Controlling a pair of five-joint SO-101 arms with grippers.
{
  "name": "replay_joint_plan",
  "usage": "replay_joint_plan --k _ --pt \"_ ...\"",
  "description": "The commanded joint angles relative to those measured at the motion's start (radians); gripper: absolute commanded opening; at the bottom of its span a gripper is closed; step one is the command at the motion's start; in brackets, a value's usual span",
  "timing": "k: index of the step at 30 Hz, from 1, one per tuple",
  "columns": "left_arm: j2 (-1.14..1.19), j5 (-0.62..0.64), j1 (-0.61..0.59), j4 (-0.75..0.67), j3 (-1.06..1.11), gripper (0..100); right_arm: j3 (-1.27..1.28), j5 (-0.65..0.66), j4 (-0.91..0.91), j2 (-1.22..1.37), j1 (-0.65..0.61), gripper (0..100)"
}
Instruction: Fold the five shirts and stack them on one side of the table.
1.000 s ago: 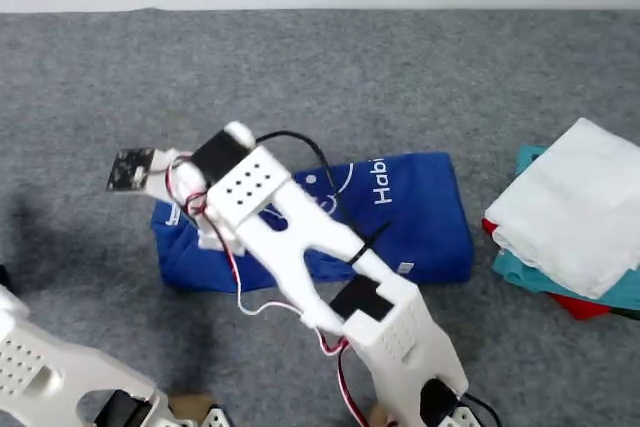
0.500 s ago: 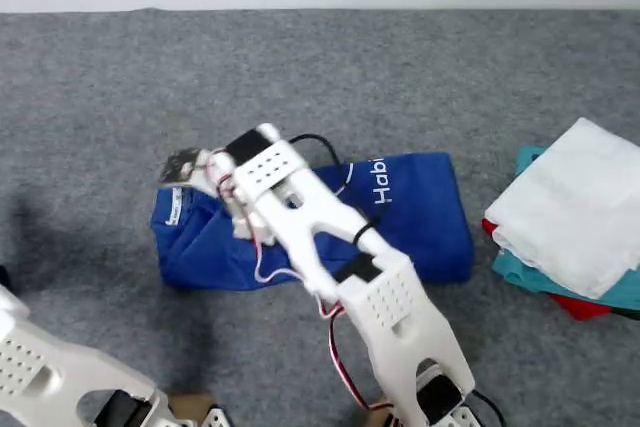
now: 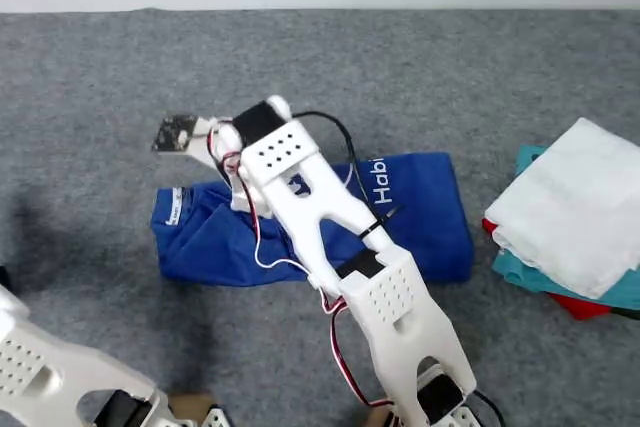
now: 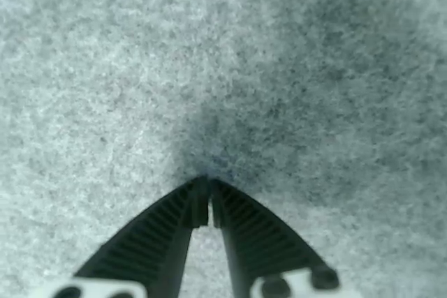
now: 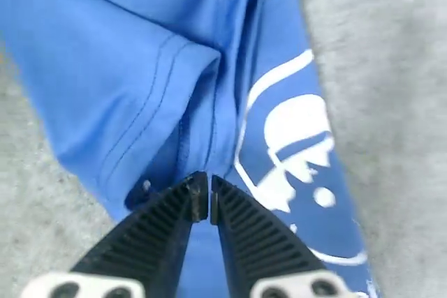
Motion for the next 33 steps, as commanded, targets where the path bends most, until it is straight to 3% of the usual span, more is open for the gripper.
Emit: replay_joint_plan --k 1,10,17,24,33 --pt "-0.002 -0.015 -0.032 -0.017 -0.039 1 -0.091 -0.048 0.047 -0.051 -0.022 1.0" --pt "-0.002 -0.017 -0.048 -0.011 -0.041 1 0.215 -0.141 0.041 -0.285 -0.180 1.0" --pt "-0.002 -0.017 -0.051 -0.017 -0.041 1 0.308 -0.149 0.018 -0.197 -0.131 1.0" --pt "0.000 -0.018 -0.041 -0.018 -0.041 1 0.282 -0.107 -0.142 0.039 0.015 1.0" --pt "-0.061 -0.041 -0.069 0.034 -0.081 1 -0.011 -0.112 -0.018 0.004 0.012 1.0"
